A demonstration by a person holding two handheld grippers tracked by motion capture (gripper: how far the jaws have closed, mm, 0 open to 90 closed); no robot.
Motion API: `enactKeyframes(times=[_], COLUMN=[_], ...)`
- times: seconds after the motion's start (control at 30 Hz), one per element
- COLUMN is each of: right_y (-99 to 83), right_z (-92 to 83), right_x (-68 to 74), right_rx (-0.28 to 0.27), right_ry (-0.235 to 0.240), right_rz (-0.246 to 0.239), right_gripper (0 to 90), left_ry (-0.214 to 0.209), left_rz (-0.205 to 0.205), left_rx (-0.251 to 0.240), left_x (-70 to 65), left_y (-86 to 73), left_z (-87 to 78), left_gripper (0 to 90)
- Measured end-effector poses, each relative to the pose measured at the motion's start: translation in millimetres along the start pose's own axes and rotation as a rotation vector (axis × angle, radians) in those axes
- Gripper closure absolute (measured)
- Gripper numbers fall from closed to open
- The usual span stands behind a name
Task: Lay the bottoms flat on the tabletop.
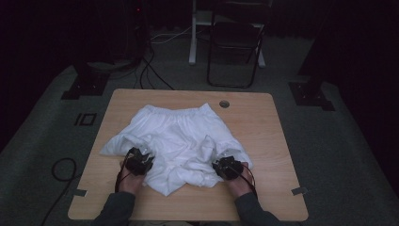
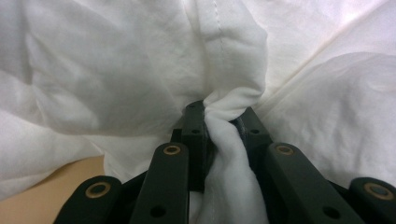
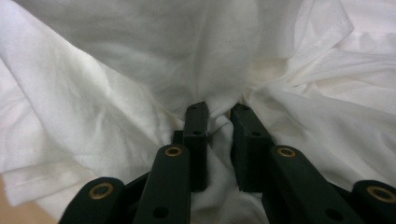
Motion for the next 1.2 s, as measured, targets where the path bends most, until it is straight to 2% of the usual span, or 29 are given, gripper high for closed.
enactKeyframes(times=[0.03,0.07,0.1,0.13,0.17,0.2,0.3,0.33,0.37,0.4,0.43,0.53,0.57,0.63,0.67,0.7,0.77,0.8,0.83,0.87,0.97,1.0,1.03,1.2], right_y=[2.0,2.0,6.1,6.1,10.0,10.0,17.3,17.3,20.8,20.8,23.4,25.3,26.0,25.7,25.7,25.7,25.6,25.6,25.5,23.8,15.6,15.6,5.6,-31.4], right_z=[2.3,2.3,6.7,6.7,11.1,11.1,19.4,19.4,23.4,23.4,26.2,27.3,25.0,18.1,18.1,8.2,-3.7,-3.7,-10.6,-25.1,-46.2,-46.2,-59.9,-89.0], right_x=[-6.9,-6.9,-21.4,-21.4,-36.8,-36.8,-67.3,-67.3,-81.0,-81.0,-88.2,-90.2,-87.5,-82.5,-82.5,-77.0,-70.8,-70.8,-68.2,-64.0,-60.8,-60.8,-59.9,-60.2], right_rx=[-0.002,-0.002,-0.003,-0.003,0.0,0.0,0.008,0.008,0.011,0.011,0.016,0.024,0.037,0.037,0.037,0.015,-0.016,-0.016,-0.035,-0.064,-0.098,-0.098,-0.11,-0.087], right_ry=[-0.02,-0.02,-0.062,-0.062,-0.102,-0.102,-0.179,-0.179,-0.209,-0.209,-0.216,-0.214,-0.222,-0.243,-0.243,-0.26,-0.267,-0.267,-0.27,-0.282,-0.291,-0.291,-0.303,-0.322], right_rz=[0.002,0.002,0.013,0.013,0.02,0.02,0.025,0.025,0.033,0.033,0.041,0.042,0.022,-0.021,-0.021,-0.051,-0.056,-0.056,-0.06,-0.061,-0.053,-0.053,-0.038,0.005], right_gripper=[76.5,76.5,76.2,76.2,76.1,76.1,75.7,75.7,75.4,75.4,75.3,75.5,77.0,79.0,79.0,81.1,81.6,81.6,81.7,82.0,82.5,82.5,82.7,82.5], left_ry=[0.005,0.005,0.017,0.017,0.02,0.02,0.011,0.011,0.004,0.004,0.005,-0.005,-0.024,-0.034,-0.043,-0.055,-0.061,-0.065,-0.067,-0.071,-0.063,-0.063,-0.062,-0.062], left_rz=[0.004,0.004,0.012,0.012,0.001,0.001,-0.005,-0.005,-0.017,-0.017,-0.019,-0.032,-0.036,-0.031,-0.03,-0.035,-0.036,-0.033,-0.03,-0.029,-0.014,-0.014,-0.015,-0.009], left_rx=[-0.006,-0.006,-0.024,-0.024,-0.033,-0.033,-0.029,-0.029,-0.036,-0.036,-0.04,-0.038,-0.046,-0.052,-0.066,-0.087,-0.098,-0.104,-0.114,-0.121,-0.131,-0.131,-0.127,-0.123], left_x=[-0.5,-0.5,-2.5,-2.5,-5.1,-5.1,-12.9,-12.9,-16.3,-16.3,-17.3,-18.4,-20.5,-21.1,-21.7,-22.5,-23.1,-23.6,-24.2,-24.6,-23.9,-23.9,-23.1,-22.8], left_y=[12.0,12.0,26.0,26.0,36.4,36.4,50.4,50.4,52.6,52.6,52.6,49.8,47.6,46.0,44.8,42.0,40.5,38.6,36.1,34.8,24.9,24.9,19.0,9.4], left_z=[10.1,10.1,22.2,22.2,31.1,31.1,42.5,42.5,44.6,44.6,44.6,41.4,37.1,33.2,29.0,19.9,15.3,10.9,5.8,3.1,-7.1,-7.1,-9.9,-12.7], left_gripper=[77.8,77.9,78.2,78.4,78.7,78.8,78.7,78.7,78.7,78.7,78.6,76.9,71.7,69.6,69.6,68.0,67.1,67.1,66.6,66.4,65.9,65.5,65.3,64.5])
Point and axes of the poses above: each handheld gripper's, and its own axes: z roughly forward along the jaws, y roughly out of its top, x roughly to its left, the point moved 10 cm from there along z, roughly forward along the jaws, and after that the axes turned 7 degrees about -z, right-handed, at the moved point
